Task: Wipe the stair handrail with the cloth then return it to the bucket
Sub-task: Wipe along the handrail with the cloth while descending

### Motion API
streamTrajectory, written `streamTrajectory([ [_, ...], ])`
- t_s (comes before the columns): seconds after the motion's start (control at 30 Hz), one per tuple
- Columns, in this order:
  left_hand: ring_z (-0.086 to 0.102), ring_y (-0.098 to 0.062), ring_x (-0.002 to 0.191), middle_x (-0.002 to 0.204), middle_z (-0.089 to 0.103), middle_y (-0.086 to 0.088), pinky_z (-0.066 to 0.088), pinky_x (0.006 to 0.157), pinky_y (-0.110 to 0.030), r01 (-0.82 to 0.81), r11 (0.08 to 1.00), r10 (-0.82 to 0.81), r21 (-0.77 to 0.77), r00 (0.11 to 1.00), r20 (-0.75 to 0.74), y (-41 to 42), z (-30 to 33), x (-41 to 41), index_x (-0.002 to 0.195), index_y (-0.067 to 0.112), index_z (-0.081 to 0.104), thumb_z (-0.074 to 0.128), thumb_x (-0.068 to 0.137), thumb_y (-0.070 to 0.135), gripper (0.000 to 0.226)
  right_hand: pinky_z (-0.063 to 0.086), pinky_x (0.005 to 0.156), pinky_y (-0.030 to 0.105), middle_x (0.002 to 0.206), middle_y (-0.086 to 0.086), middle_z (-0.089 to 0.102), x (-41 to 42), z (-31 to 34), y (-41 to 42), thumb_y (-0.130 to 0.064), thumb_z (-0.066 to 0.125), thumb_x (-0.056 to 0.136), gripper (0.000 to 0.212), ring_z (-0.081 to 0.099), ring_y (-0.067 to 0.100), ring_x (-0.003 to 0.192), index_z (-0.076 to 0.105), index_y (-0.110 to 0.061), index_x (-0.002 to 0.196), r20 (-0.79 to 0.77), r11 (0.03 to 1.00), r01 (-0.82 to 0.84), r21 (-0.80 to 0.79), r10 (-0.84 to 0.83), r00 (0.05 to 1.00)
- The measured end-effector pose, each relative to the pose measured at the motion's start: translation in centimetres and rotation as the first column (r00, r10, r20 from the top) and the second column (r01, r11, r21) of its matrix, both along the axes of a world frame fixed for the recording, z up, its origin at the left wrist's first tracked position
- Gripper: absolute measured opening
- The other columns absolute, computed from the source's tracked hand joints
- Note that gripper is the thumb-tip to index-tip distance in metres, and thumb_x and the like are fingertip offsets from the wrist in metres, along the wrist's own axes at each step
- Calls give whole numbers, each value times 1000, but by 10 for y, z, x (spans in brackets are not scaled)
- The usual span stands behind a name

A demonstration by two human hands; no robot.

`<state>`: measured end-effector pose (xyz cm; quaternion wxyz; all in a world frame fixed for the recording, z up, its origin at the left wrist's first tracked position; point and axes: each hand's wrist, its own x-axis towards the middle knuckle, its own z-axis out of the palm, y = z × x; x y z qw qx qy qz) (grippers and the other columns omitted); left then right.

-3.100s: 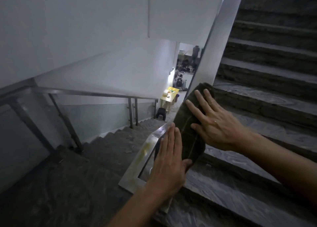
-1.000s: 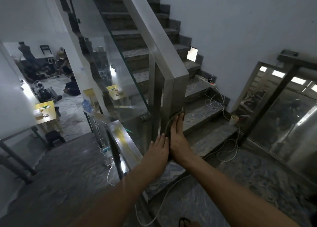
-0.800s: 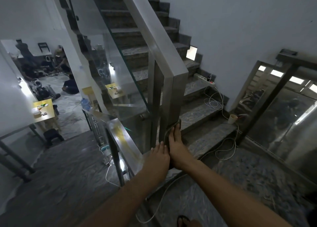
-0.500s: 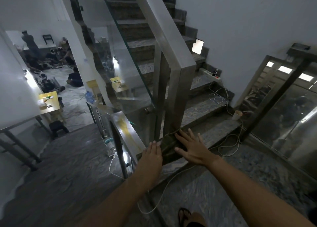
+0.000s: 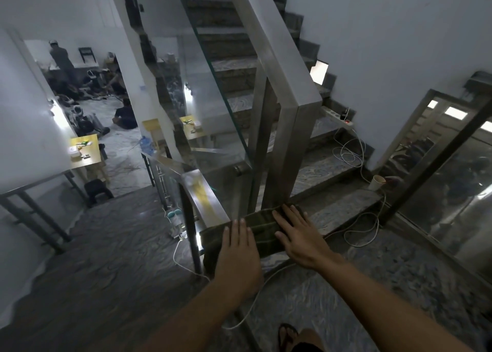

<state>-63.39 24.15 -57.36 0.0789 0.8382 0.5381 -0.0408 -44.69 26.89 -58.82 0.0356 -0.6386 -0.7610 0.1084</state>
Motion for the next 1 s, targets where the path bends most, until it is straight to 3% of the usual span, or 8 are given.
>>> streamTrajectory([
  [0.27,-13,-30,146,158,-9,-19,-7,118,-49,-113,993,113,-37,994,-4,13,-10,-34,148,2,-3,15,97,47,70,-6,119,46,161,7,2,-22,0,-13,-60,9,88,70,-2,25,148,2,-28,150,153,992,-122,-26,125,980],
  [0.47,-17,-32,145,158,-13,-18,-11,116,-54,-120,993,121,-16,992,40,20,-13,-22,149,8,-2,14,96,51,70,-2,120,45,160,16,1,-20,1,-3,-52,18,96,65,-2,29,147,2,-21,151,129,998,49,-28,-45,991],
  [0.57,-18,-31,145,158,-15,-17,-11,116,-50,-118,992,121,-34,988,96,22,-16,-26,150,12,-3,14,97,48,66,1,120,45,159,18,3,-24,-1,-7,-55,5,92,69,1,32,147,3,-19,151,134,996,83,-21,-79,988],
  [0.67,-17,-28,145,158,-13,-15,-7,119,-48,-118,992,124,-44,981,147,27,-19,-38,150,12,-3,13,98,45,63,11,117,48,154,24,23,-35,-2,-16,-61,-9,87,82,20,38,143,18,-15,149,168,996,82,40,-88,982],
  [0.73,-17,-26,146,159,-12,-13,-5,119,-48,-129,991,133,-38,980,151,35,-21,-47,150,11,-2,11,98,45,63,20,114,49,145,23,41,-49,0,-24,-61,2,90,78,37,38,135,35,-13,142,172,995,51,85,-65,983],
  [0.8,-17,-25,145,160,-11,-10,-9,118,-49,-123,992,127,-36,984,124,46,-22,-54,150,12,-3,10,98,45,63,27,112,46,138,16,47,-61,5,-29,-59,18,90,68,41,30,129,46,-14,133,137,993,10,113,-26,990],
  [0.93,-16,-22,146,160,-10,-3,-16,113,-55,-113,993,115,-22,992,57,70,-23,-66,150,16,-4,8,97,45,61,34,112,44,153,10,22,-78,10,-29,-47,36,92,56,24,24,139,41,-11,134,-12,995,-61,82,63,998],
  [1.0,-16,-22,146,160,-11,-2,-17,112,-57,-124,992,126,-27,991,50,80,-23,-73,150,19,-4,2,90,47,67,36,110,48,155,13,24,-89,3,-33,-48,29,94,60,27,28,141,35,-10,140,-25,993,-90,73,92,995],
])
